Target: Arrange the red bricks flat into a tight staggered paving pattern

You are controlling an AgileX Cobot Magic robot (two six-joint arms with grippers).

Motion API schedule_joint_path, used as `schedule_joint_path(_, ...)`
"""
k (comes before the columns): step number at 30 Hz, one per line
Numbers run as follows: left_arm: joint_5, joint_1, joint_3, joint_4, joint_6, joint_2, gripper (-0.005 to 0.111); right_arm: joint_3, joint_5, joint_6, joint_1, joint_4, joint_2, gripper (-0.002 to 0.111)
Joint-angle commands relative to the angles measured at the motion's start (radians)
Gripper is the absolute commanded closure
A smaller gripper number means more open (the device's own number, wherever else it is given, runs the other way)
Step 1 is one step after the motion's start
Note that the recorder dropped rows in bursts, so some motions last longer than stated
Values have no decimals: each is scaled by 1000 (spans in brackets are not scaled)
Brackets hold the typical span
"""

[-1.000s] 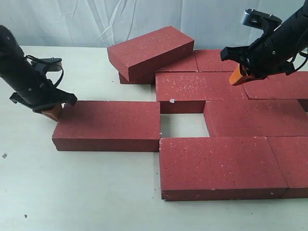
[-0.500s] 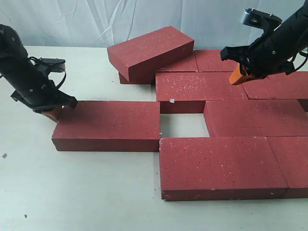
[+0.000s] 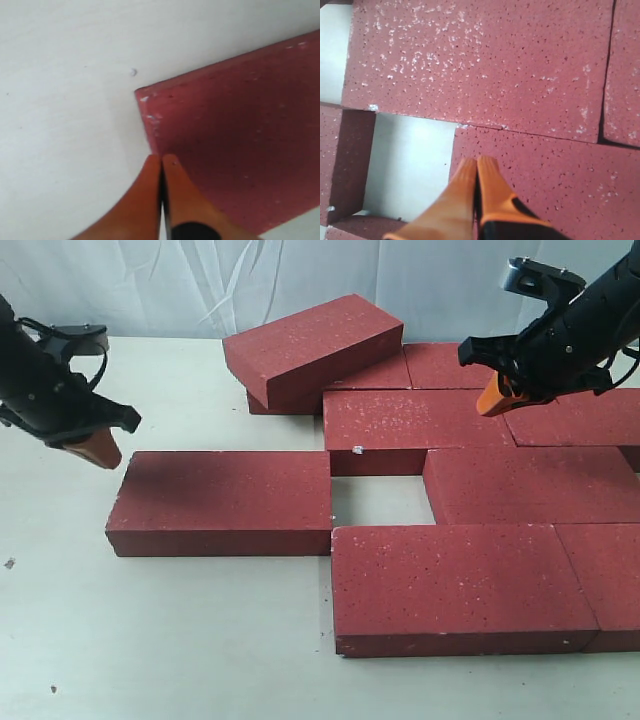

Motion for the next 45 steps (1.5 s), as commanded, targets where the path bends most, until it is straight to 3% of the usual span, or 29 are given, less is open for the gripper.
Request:
schedule_joint_path(1,66,-14,0,-215,165,-39,107,2,-18,-7,-2,-5,0,109)
schedule_joint_path(13,63,-292,0,-232,361,-39,107,2,-26,-7,-2,-5,0,109)
schedule_joint_path(21,-5,-461,0,-239,397,17,107,2,-24,-7,-2,-5,0,109)
schedule_joint_path(25,-10,-491,0,-233,419,72,107,2,-24,-7,-2,-5,0,109)
schedule_joint_path(45,3,-491,0,-249,419,91,107,2,-26,-7,-2,-5,0,109)
